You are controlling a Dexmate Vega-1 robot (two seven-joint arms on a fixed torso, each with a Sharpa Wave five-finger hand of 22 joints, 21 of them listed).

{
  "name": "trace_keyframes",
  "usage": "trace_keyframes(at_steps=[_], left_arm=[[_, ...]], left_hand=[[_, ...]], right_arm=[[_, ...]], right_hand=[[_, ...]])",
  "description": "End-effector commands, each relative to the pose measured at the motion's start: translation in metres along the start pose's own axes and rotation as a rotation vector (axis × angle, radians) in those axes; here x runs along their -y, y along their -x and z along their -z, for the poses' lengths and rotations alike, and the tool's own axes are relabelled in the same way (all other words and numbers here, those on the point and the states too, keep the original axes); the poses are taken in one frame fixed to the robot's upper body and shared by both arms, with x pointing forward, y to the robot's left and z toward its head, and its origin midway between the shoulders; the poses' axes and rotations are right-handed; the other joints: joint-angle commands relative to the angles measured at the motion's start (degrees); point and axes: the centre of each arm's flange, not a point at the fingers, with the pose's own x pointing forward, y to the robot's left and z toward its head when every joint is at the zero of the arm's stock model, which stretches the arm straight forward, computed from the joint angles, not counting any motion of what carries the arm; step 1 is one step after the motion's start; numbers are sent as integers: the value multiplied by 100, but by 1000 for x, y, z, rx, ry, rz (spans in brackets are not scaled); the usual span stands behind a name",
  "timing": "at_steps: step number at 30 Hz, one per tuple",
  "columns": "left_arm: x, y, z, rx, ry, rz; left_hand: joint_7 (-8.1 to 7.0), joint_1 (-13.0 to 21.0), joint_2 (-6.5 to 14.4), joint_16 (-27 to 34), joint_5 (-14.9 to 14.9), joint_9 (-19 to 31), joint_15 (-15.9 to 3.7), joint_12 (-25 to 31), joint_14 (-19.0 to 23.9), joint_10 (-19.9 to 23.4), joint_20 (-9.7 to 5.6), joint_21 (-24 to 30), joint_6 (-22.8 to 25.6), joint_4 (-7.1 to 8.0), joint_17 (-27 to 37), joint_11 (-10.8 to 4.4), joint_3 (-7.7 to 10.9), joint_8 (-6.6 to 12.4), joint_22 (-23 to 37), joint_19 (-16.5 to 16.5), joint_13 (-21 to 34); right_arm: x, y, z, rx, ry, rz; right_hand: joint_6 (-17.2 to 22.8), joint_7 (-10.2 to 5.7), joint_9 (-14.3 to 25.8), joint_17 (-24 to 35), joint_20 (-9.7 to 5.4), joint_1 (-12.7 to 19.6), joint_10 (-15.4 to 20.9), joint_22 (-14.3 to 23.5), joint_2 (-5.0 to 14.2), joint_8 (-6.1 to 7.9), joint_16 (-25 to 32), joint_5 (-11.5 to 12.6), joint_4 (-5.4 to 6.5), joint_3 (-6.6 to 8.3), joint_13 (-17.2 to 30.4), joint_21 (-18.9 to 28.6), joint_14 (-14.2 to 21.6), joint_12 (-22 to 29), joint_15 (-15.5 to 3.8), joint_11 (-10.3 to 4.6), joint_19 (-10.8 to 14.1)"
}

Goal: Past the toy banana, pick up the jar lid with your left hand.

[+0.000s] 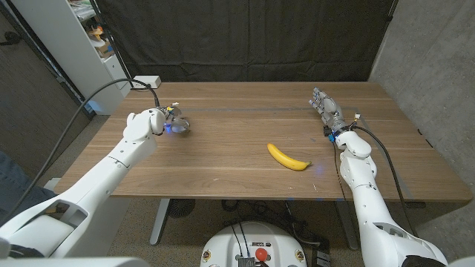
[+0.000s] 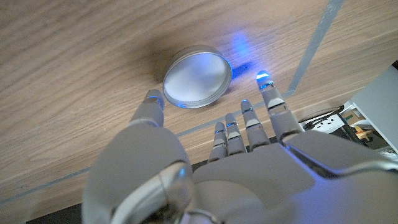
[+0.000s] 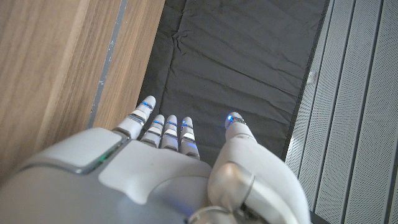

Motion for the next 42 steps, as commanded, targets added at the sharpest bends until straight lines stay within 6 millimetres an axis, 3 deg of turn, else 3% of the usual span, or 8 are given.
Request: trace_keyframes(at_steps=[1,32,39,42], left_arm=[[4,0,-1,-7,12,11],[16,-17,-11,-8,15,67],[18,-15,-15,-5,23,50],[19,-14,-16,-7,27,40]], left_hand=[[26,44,20,9,-38,21,-13,1,17,13,-1,-25,7,-6,9,-9,-9,12,1,48,29],[26,174,111,36,-44,21,-58,13,92,35,-5,-66,31,-38,18,-19,25,22,4,102,58],[5,589,279,110,-71,22,-160,35,255,83,-23,3,74,-152,55,-79,172,50,32,390,86],[-13,824,352,167,-108,23,-235,43,354,94,-44,139,125,-170,97,-107,215,72,65,763,110]], right_arm=[[3,1,3,-10,2,1],[7,-5,4,-12,6,-8],[8,-8,3,-9,10,-18],[8,-9,2,-6,8,-21]], right_hand=[[44,-26,29,16,27,71,30,30,16,40,50,27,-18,-7,31,26,66,36,-4,-47,13],[60,-38,30,16,37,72,20,30,3,41,48,26,-20,-15,31,28,71,30,-5,-54,10],[66,-41,31,12,42,79,23,30,-10,42,45,27,-29,-16,31,28,74,31,-10,-61,8],[68,-42,31,11,46,77,24,30,-16,42,45,26,-29,-17,31,27,75,32,-11,-59,5]])
